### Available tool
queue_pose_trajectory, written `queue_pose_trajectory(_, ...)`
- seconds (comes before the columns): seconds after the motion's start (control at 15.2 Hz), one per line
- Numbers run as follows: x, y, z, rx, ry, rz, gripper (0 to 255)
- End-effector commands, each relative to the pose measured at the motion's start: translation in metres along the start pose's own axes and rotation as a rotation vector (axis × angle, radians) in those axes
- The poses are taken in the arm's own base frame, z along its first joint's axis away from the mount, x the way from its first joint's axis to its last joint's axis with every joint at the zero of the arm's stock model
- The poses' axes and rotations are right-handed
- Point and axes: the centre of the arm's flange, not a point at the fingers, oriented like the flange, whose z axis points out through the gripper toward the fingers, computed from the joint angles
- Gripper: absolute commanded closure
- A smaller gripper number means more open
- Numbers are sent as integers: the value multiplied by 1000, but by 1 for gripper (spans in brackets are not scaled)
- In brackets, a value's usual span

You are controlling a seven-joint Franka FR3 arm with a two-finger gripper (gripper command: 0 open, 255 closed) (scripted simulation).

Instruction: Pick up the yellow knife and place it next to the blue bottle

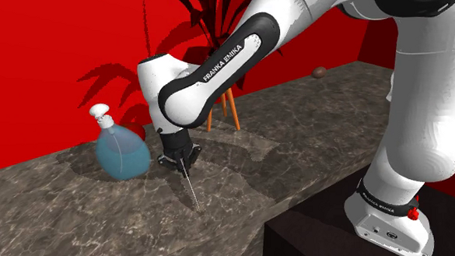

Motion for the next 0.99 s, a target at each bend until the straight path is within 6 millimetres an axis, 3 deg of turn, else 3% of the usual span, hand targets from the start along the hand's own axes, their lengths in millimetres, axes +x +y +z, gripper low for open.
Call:
queue_pose_trajectory(0.0, 0, 0, 0, 0, 0, 0, 0)
queue_pose_trajectory(0.33, 0, 0, 0, 0, 0, 0, 0)
queue_pose_trajectory(0.59, 0, 0, -50, 0, 0, 0, 0)
queue_pose_trajectory(0.92, 0, 0, -50, 0, 0, 0, 0)
